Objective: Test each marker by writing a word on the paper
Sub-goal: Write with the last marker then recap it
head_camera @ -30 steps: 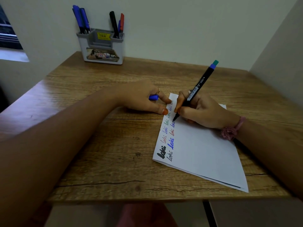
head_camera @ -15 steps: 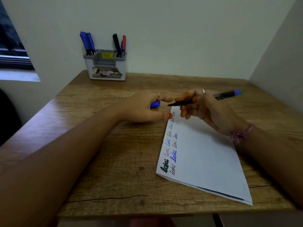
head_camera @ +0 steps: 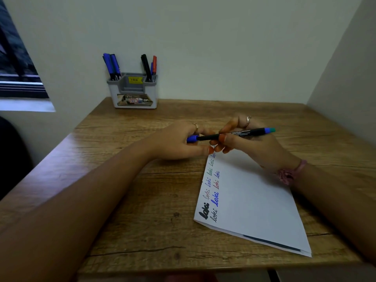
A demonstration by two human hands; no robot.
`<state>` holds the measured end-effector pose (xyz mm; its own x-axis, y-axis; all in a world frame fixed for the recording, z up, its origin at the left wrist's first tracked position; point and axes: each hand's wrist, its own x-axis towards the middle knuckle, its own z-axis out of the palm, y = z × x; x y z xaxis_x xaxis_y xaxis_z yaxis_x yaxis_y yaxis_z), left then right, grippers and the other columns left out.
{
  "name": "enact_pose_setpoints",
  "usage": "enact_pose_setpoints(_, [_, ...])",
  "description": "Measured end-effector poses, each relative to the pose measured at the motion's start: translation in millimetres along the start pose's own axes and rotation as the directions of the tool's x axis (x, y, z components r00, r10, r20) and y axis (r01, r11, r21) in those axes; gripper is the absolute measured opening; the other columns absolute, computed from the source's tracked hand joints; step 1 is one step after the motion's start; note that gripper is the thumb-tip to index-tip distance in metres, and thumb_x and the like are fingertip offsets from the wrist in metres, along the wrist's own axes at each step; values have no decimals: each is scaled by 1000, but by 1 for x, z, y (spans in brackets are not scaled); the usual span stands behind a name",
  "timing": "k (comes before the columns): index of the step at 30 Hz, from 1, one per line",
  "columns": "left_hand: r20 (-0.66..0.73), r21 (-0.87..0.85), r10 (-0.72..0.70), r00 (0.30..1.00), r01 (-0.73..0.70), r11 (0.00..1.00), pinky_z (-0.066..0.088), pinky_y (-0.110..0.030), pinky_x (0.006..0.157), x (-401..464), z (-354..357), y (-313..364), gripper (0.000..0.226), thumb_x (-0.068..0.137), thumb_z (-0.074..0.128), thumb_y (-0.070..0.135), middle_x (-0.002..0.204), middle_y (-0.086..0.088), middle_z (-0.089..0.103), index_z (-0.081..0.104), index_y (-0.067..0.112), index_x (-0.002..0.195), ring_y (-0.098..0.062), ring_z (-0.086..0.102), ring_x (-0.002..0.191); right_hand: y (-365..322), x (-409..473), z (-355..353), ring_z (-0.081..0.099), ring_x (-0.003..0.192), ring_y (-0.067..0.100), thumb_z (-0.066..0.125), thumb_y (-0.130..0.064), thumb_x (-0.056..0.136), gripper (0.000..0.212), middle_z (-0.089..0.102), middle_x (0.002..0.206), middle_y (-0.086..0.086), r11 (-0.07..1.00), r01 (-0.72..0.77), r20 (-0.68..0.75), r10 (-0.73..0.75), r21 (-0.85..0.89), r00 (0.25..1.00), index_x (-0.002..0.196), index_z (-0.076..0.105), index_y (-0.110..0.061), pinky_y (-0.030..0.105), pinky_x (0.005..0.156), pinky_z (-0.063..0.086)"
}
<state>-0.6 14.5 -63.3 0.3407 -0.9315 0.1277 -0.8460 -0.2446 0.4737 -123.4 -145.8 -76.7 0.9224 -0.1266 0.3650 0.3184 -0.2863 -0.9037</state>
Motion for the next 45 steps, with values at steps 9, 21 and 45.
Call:
enact_pose_setpoints(9, [-55,-133,74,996,-80,988,40,-9,57,-3,1,1,31,87,61,20,78,18,55,48,37,109,-1,51,63,1,-1,-2,68,83,9,62,-6,84,23,74,87,-10,965,116,97,-96,-235,991,104,69,-15,19,77,50])
enact_pose_setpoints(21, [-367,-856,-309,878,-188,481,55,-16,62,0,-10,-1,35,64,69,16,85,-2,70,59,14,97,-8,69,71,4,2,-8,69,78,25,68,-14,80,8,73,76,-1,991,109,-208,-123,-77,970,87,64,-12,31,69,55])
enact_pose_setpoints(45, [-241,-970,-412,879,-231,75,56,-24,81,10,10,8,19,84,56,1,98,-4,66,58,10,100,-12,67,92,7,-2,-3,40,49,7,52,-14,95,32,64,67,-2,914,34,-198,-124,-405,972,67,57,-28,22,50,31])
